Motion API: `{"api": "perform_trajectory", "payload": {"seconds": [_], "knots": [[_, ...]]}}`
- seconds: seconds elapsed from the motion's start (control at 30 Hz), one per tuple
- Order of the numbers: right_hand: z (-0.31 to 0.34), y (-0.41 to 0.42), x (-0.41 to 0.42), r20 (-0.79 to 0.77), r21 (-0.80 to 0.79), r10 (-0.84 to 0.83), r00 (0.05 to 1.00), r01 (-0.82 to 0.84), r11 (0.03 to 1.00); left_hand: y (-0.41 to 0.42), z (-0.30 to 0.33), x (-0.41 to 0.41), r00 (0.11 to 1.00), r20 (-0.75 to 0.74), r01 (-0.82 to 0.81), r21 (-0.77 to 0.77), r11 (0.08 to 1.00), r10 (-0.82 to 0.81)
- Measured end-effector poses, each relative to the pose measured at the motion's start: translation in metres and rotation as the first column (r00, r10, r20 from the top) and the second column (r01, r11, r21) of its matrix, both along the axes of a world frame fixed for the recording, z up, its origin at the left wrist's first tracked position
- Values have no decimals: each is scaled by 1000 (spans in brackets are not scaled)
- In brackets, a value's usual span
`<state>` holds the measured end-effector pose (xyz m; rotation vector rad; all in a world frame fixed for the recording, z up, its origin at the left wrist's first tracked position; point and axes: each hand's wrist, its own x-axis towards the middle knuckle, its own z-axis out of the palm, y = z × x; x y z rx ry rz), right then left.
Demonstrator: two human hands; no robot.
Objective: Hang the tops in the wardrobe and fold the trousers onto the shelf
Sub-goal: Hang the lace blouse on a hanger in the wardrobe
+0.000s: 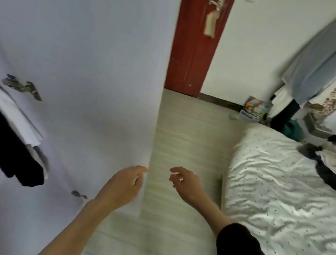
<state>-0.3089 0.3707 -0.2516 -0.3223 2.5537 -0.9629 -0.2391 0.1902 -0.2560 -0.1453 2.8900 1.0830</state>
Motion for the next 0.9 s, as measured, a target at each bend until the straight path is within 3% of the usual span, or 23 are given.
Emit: {"api": "perform_trajectory", "payload": {"seconds": [0.2, 0.43, 0.67, 0.9], "knots": [[-9, 192, 42, 48, -3, -411, 911, 411, 912, 165, -11, -31, 911, 98, 403, -13, 915, -400], [-37, 403, 126, 112, 28, -759, 642, 761, 648, 380, -45, -33, 722, 139, 683, 12, 730, -678], [-86, 584, 202, 70, 229, -898, 435, 869, 439, 574, -97, -4, 434, 345, 876, 52, 479, -832], [-119, 708, 228, -131, 439, -950, 283, 876, 200, 677, -128, 17, 312, 450, 924, 59, 377, -837]]}}
